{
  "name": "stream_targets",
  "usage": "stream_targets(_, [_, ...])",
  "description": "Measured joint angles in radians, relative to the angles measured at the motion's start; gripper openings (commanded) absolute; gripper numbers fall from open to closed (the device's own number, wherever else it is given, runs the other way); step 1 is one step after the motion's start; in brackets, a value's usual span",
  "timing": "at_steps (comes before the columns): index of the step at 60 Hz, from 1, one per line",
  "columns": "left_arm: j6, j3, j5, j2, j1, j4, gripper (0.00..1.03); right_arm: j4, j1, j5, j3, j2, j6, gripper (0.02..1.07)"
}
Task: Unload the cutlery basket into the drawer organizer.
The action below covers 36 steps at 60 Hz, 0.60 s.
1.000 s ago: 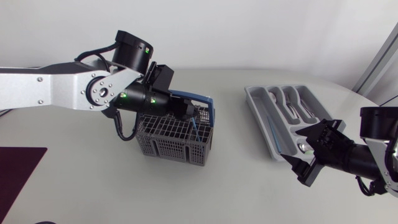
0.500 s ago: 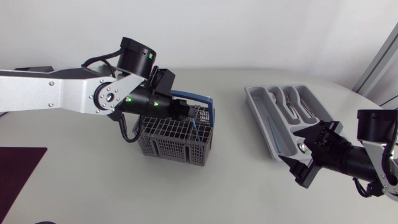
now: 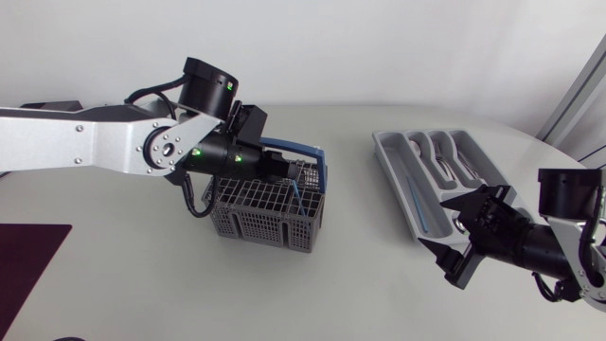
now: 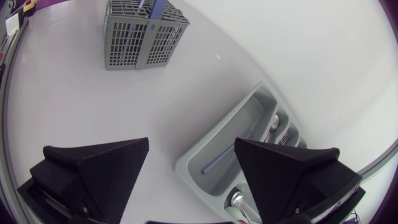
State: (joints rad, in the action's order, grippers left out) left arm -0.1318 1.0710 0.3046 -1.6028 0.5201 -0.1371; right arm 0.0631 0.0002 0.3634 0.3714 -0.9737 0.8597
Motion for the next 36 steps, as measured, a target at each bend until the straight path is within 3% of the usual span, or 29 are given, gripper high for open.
stream_targets(36, [0.0,-0.122,-0.005,0.113,0.02,0.082,0.04,0.009,0.238,-0.009,0.004,0.057,-0.169,1.01])
